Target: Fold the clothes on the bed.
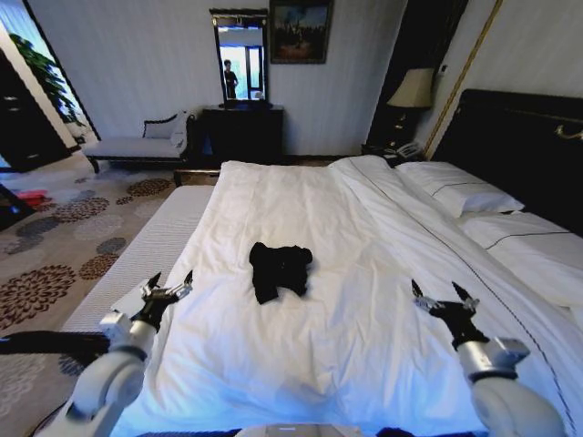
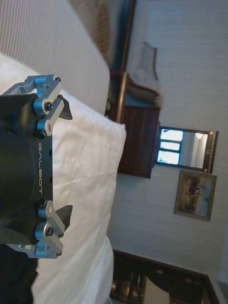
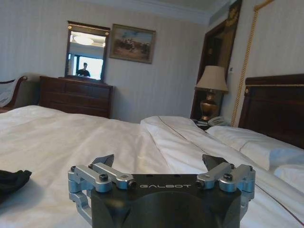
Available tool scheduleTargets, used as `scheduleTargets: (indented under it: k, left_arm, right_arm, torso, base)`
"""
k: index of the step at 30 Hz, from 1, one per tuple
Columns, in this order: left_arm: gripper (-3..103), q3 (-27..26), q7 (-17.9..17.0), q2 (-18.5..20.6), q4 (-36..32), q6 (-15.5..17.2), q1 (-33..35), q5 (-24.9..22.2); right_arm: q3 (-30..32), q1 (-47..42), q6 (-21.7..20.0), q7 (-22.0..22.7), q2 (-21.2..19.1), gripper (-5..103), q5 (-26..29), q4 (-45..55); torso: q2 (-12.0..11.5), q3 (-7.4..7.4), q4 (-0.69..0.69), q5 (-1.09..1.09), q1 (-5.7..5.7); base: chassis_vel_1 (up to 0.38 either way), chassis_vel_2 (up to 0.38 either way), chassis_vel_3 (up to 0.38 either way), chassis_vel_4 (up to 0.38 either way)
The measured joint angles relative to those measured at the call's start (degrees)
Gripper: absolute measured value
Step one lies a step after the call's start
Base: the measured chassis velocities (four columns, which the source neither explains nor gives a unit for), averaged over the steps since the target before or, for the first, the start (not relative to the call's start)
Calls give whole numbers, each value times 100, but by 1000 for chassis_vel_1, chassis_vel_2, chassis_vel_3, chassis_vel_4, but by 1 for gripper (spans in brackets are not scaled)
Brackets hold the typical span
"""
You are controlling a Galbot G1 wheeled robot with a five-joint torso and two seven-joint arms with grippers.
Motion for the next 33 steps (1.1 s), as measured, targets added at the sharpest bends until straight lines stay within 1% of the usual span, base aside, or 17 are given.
scheduleTargets:
  k: [1,2,3,4,6,8,9,10,12,13,14,18,19,21,22,26,33]
  left_arm:
    - [100,-3,-69,128,92,60,-139,-388]
    - [100,-12,-105,199,153,90,-202,-605]
    - [100,22,-155,346,304,145,-375,-916]
    - [100,22,-155,346,304,145,-375,-916]
    - [100,394,-159,698,719,242,-946,-1375]
    - [100,700,-142,848,984,280,-1418,-1597]
    - [100,1047,-144,914,1256,312,-1950,-1805]
    - [100,1047,-144,914,1256,312,-1950,-1805]
    - [100,1606,-161,910,1682,390,-2719,-2148]
    - [100,1606,-161,910,1682,390,-2719,-2148]
    - [100,1977,-166,856,1973,454,-3218,-2346]
    - [100,3035,-172,525,2805,715,-4434,-2823]
    - [100,3035,-172,525,2805,715,-4434,-2823]
    - [100,3547,-224,239,3217,840,-4978,-2994]
    - [100,3547,-224,239,3217,840,-4978,-2994]
    - [100,4158,-344,-279,3915,1042,-5628,-3025]
    - [101,4393,-418,-779,4538,1210,-5978,-3099]
  right_arm:
    - [-94,99,-46,0,-104,100,11,-32]
    - [-166,174,-70,3,-171,100,15,-57]
    - [-213,208,-80,5,-205,100,10,-79]
    - [-213,208,-80,5,-205,100,10,-79]
    - [-231,174,-83,6,-188,100,-14,-99]
    - [-227,124,-83,6,-149,100,-47,-105]
    - [-215,93,-79,3,-127,100,-71,-113]
    - [-215,93,-79,3,-127,100,-71,-113]
    - [-198,50,-57,-7,-111,100,-109,-141]
    - [-198,50,-57,-7,-111,100,-109,-141]
    - [-197,39,-52,-10,-100,100,-128,-153]
    - [-206,33,-55,-5,-67,100,-165,-165]
    - [-206,33,-55,-5,-67,100,-165,-165]
    - [-204,26,-58,-3,-42,100,-173,-172]
    - [-204,26,-58,-3,-42,100,-173,-172]
    - [-163,-9,-59,7,16,100,-183,-203]
    - [-136,-27,-73,27,35,100,-163,-242]
  torso:
    - [0,0,-3,0,0]
    - [0,0,8,0,0]
    - [0,0,13,2,0]
    - [0,0,13,2,0]
    - [0,1,12,-1,0]
    - [0,0,1,0,0]
    - [0,0,0,0,0]
    - [0,0,0,0,0]
    - [0,0,7,-1,0]
    - [0,0,7,-1,0]
    - [0,0,8,1,0]
    - [0,1,4,0,1]
    - [0,1,4,0,1]
    - [0,0,6,1,1]
    - [0,0,6,1,1]
    - [0,0,4,2,0]
    - [-1,0,7,1,1]
  base:
    - [0,0,0,0]
    - [0,0,0,0]
    - [0,0,0,0]
    - [0,0,0,0]
    - [0,0,0,0]
    - [0,0,0,0]
    - [0,0,0,0]
    - [0,0,0,0]
    - [0,0,0,0]
    - [0,0,0,0]
    - [0,0,0,0]
    - [0,0,0,0]
    - [0,0,0,0]
    - [0,0,0,0]
    - [0,0,0,0]
    - [0,0,0,0]
    - [0,0,0,0]
